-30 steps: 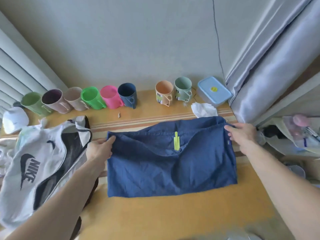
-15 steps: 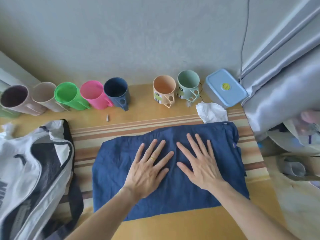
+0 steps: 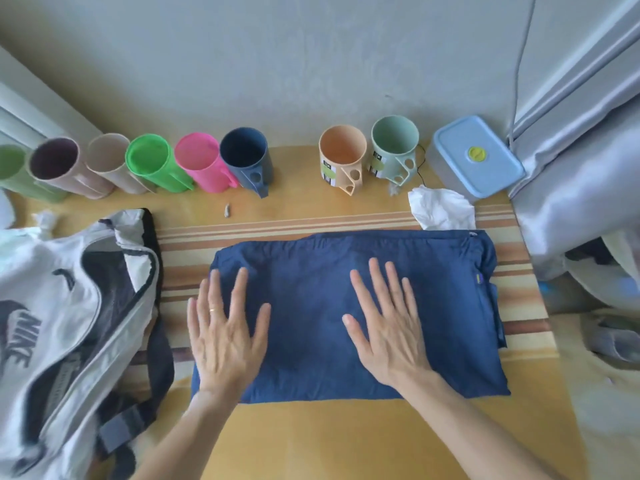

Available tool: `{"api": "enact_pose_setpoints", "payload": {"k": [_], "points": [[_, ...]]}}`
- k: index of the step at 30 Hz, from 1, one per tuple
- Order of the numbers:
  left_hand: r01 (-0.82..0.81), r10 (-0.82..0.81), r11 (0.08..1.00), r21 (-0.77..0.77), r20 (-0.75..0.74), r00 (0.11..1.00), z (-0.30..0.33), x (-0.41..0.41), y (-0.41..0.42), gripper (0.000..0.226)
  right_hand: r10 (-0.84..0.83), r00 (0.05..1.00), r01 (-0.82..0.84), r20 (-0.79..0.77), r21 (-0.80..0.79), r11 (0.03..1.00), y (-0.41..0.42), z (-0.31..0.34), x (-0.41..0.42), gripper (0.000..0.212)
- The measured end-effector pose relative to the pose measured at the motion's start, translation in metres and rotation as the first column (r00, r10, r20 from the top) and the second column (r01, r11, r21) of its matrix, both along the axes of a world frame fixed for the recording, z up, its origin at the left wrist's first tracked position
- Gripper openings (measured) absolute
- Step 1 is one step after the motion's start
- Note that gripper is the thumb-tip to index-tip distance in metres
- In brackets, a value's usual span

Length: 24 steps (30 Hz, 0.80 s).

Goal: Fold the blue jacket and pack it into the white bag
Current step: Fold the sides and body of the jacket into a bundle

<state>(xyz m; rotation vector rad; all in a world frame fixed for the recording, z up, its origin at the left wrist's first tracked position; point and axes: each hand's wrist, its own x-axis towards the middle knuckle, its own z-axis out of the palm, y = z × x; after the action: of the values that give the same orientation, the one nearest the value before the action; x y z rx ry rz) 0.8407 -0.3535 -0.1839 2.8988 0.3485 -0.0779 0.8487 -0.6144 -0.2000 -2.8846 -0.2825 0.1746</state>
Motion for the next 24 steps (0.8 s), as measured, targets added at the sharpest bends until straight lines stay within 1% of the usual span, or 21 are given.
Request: {"api": "enact_pose_setpoints", "payload": {"k": [1,2,3,5,6,8,10,11,12,13,14,15,16,17,18,19,20,21,22,23,24], "points": [[-0.149,0.147,0.988,-0.042,-0.036,0.988,0.006,-0.009,0.009,0.076,0.030,1.000,-0.030,0.001,0.023,0.999,0.016,0.002,-0.007,0.068],[-0.291,0.280,0.952,-0.093,-0.116,0.953,0.007,-0.016,0.018,0.082,0.044,0.999,-0.043,-0.008,0.033,0.999,0.028,-0.001,-0.013,0.068],[-0.426,0.392,0.895,-0.135,-0.220,0.893,0.008,-0.020,0.025,0.089,0.043,0.999,-0.043,-0.025,0.029,0.999,0.035,-0.008,-0.017,0.069],[-0.633,0.518,0.737,-0.236,-0.404,0.754,0.011,-0.021,0.035,0.096,0.035,0.997,-0.037,-0.072,-0.020,0.999,0.040,-0.027,-0.023,0.071],[-0.698,0.534,0.652,-0.297,-0.474,0.700,0.016,-0.019,0.036,0.091,0.039,0.995,-0.044,-0.092,-0.051,0.998,0.039,-0.035,-0.024,0.072],[-0.761,0.506,0.499,-0.415,-0.574,0.644,0.023,-0.013,0.042,0.074,0.049,0.992,-0.056,-0.119,-0.058,0.997,0.039,-0.044,-0.026,0.074],[-0.781,0.429,0.348,-0.518,-0.653,0.624,0.035,-0.006,0.046,0.059,0.058,0.986,-0.060,-0.159,-0.010,0.998,0.040,-0.041,-0.022,0.073],[-0.764,0.360,0.272,-0.585,-0.675,0.644,0.046,-0.004,0.047,0.052,0.065,0.980,-0.056,-0.186,0.053,0.997,0.039,-0.034,-0.021,0.072],[-0.728,0.281,0.209,-0.652,-0.673,0.684,0.060,-0.002,0.044,0.046,0.052,0.976,-0.020,-0.212,0.153,0.988,0.036,-0.026,-0.021,0.071],[-0.681,0.203,0.172,-0.712,-0.651,0.732,0.077,0.000,0.037,0.041,0.019,0.969,0.056,-0.248,0.291,0.955,0.033,-0.013,-0.022,0.069],[-0.624,0.126,0.155,-0.766,-0.611,0.781,0.095,0.004,0.025,0.037,-0.024,0.952,0.166,-0.307,0.447,0.879,0.027,0.003,-0.024,0.066],[-0.557,0.053,0.153,-0.816,-0.556,0.829,0.114,0.008,0.007,0.032,-0.067,0.921,0.300,-0.384,0.587,0.752,0.021,0.021,-0.025,0.063],[-0.468,-0.021,0.177,-0.866,-0.479,0.878,0.131,0.013,-0.016,0.030,-0.107,0.876,0.440,-0.471,0.687,0.579,0.012,0.042,-0.026,0.058],[-0.375,-0.083,0.218,-0.901,-0.400,0.913,0.145,0.018,-0.041,0.032,-0.141,0.827,0.552,-0.544,0.739,0.387,0.001,0.061,-0.028,0.053],[-0.264,-0.150,0.292,-0.919,-0.317,0.936,0.153,0.022,-0.070,0.034,-0.171,0.775,0.632,-0.609,0.747,0.206,-0.014,0.078,-0.031,0.048],[-0.144,-0.225,0.378,-0.914,-0.242,0.944,0.155,0.025,-0.100,0.035,-0.189,0.727,0.679,-0.660,0.732,0.060,-0.032,0.090,-0.033,0.046],[-0.033,-0.310,0.444,-0.895,-0.188,0.932,0.151,0.026,-0.130,0.037,-0.193,0.690,0.702,-0.697,0.710,-0.054,-0.051,0.102,-0.035,0.049],[0.053,-0.379,0.479,-0.876,-0.152,0.913,0.145,0.026,-0.160,0.040,-0.211,0.663,0.712,-0.719,0.692,-0.122,-0.073,0.107,-0.039,0.056],[0.113,-0.447,0.497,-0.860,-0.143,0.883,0.136,0.025,-0.187,0.047,-0.235,0.635,0.721,-0.736,0.674,-0.163,-0.091,0.114,-0.042,0.061],[0.139,-0.517,0.509,-0.850,-0.172,0.839,0.125,0.022,-0.210,0.054,-0.273,0.603,0.736,-0.749,0.655,-0.170,-0.109,0.116,-0.044,0.060],[0.178,-0.576,0.532,-0.828,-0.199,0.793,0.112,0.017,-0.228,0.058,-0.306,0.564,0.762,-0.767,0.626,-0.165,-0.124,0.115,-0.047,0.054]]}}
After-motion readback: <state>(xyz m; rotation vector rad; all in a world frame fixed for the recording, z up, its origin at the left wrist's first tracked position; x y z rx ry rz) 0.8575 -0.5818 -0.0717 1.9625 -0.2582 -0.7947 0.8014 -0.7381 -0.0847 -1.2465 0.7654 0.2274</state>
